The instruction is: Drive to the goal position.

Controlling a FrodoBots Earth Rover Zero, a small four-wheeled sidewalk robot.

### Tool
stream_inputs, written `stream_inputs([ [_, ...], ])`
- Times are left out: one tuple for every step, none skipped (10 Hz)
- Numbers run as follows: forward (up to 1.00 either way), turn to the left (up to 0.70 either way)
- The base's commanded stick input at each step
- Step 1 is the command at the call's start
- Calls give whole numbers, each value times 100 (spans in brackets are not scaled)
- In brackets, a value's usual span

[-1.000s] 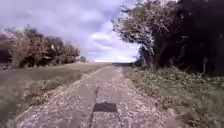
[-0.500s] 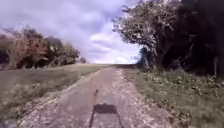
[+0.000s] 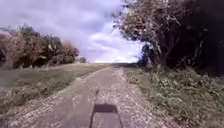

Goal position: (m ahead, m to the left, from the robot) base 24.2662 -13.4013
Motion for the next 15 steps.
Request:
stream_inputs([
  [100,0],
  [100,0],
  [100,0],
  [100,0],
  [100,0],
  [100,0],
  [100,0],
  [100,0],
  [100,0],
  [100,0],
  [100,0],
  [100,0],
  [100,0],
  [100,0],
  [100,0],
])
